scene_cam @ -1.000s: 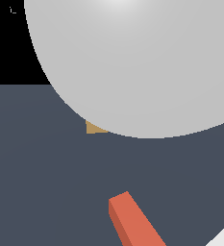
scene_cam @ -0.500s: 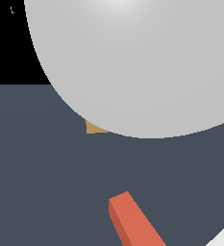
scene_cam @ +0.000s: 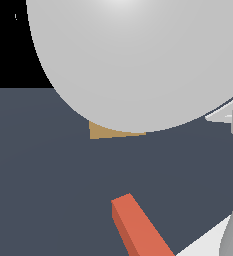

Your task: Insert the peg into the horizontal hole in a box.

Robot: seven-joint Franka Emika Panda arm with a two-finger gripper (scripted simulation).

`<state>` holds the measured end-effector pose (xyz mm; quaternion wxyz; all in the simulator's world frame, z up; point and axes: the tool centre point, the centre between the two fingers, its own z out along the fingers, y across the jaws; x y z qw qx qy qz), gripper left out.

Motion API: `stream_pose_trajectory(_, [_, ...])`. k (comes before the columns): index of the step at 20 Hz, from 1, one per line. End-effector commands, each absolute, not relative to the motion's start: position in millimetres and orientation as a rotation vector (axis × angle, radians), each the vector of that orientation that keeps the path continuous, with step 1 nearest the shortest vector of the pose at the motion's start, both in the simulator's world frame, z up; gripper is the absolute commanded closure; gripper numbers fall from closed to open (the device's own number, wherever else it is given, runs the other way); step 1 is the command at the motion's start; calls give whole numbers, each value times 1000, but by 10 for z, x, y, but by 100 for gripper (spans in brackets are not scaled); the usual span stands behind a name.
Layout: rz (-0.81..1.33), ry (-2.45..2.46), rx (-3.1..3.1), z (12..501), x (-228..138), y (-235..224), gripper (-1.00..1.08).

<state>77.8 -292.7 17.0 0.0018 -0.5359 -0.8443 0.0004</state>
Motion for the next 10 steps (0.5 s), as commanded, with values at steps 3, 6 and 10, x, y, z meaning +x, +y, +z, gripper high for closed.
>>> stream_pose_trajectory(3, [0,-2644,-1696,224,747,-2808,108])
stream_pose_trajectory(6, [0,-2635,-1709,259,707,-2690,108])
stream_pose_trajectory(10, [0,-2619,-1734,323,636,-2471,108])
